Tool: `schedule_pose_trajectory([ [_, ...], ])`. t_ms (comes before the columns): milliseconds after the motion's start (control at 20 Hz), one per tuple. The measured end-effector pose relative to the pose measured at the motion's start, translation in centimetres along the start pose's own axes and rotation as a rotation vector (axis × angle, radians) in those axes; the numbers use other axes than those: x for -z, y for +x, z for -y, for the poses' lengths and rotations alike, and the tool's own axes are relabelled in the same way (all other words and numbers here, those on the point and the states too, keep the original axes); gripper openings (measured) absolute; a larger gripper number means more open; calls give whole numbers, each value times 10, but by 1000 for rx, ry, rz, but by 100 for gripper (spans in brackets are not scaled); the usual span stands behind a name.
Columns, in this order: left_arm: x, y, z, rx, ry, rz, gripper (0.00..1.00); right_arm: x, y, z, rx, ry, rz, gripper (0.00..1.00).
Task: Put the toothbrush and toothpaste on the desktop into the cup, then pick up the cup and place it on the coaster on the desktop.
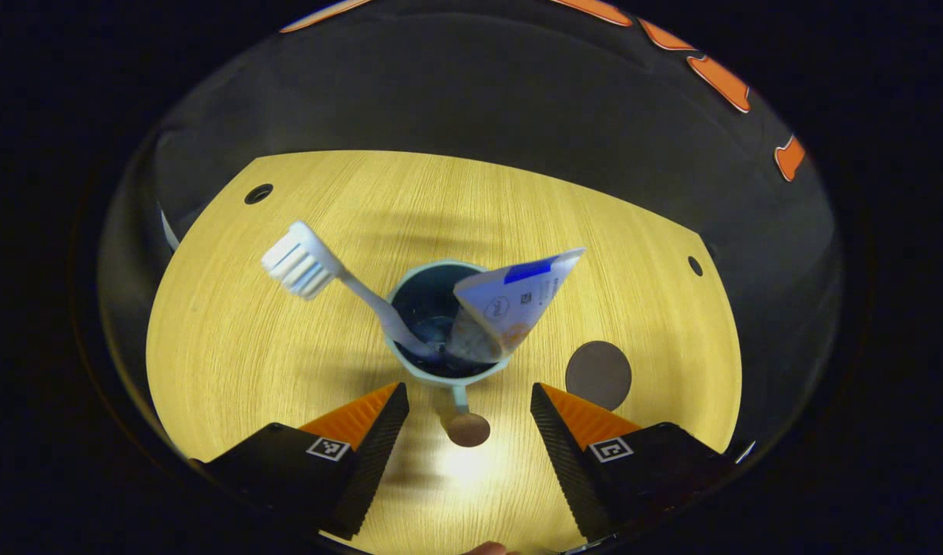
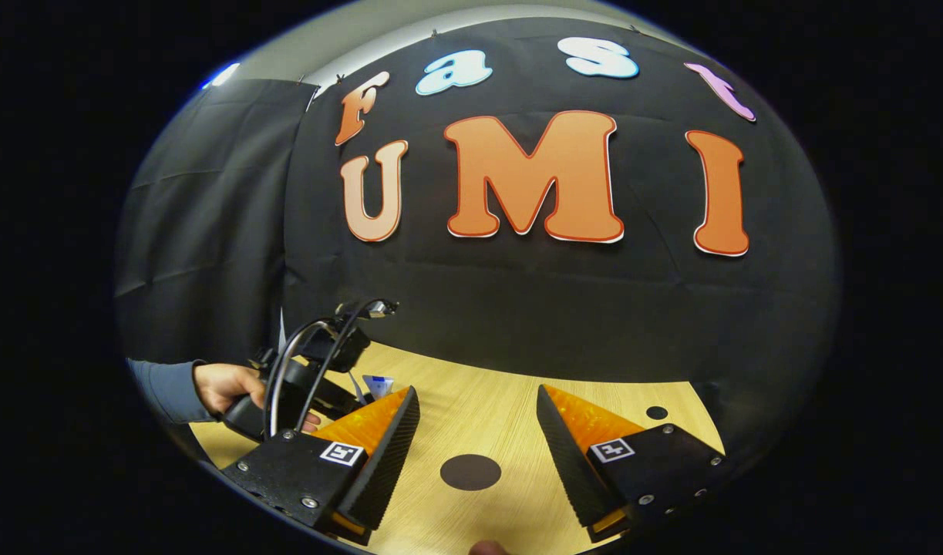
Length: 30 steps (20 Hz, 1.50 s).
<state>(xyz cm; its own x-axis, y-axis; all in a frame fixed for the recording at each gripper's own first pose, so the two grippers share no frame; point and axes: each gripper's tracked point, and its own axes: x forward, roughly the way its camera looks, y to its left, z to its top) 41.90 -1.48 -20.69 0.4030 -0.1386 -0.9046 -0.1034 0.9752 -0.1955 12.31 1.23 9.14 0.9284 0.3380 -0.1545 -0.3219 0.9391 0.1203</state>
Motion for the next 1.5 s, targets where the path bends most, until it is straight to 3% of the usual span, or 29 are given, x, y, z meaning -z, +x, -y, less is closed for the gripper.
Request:
schedule_pose_trajectory([
  [300, -5, 10, -4, -63, -35, -52, 95, -5, -15, 7, 1, -9, 33, 91],
  [400, 0, 13, -7, -87, -37, -82, 90, -6, -17, 9, 1, -13, 37, 91],
  [550, 5, 20, -13, -130, -50, -114, 75, -9, -21, 8, -5, -5, 51, 91],
  [600, 6, 21, -13, -133, -55, -119, 62, -10, -21, 8, -7, -3, 55, 91],
  [650, 7, 22, -13, -137, -59, -126, 61, -10, -22, 9, -7, -2, 58, 91],
  [750, 12, 22, -13, -155, -76, -135, 49, -8, -22, 9, -5, -6, 57, 92],
  [800, 8, 20, -13, -163, -75, -130, 29, -6, -21, 10, -7, -7, 56, 92],
  [1400, 0, 26, 7, -122, -16, -51, 23, -7, -23, 18, 13, 51, 68, 91],
  [1500, -1, 24, 8, -110, 7, -31, 23, -2, -29, 25, 20, 61, 70, 96],
])
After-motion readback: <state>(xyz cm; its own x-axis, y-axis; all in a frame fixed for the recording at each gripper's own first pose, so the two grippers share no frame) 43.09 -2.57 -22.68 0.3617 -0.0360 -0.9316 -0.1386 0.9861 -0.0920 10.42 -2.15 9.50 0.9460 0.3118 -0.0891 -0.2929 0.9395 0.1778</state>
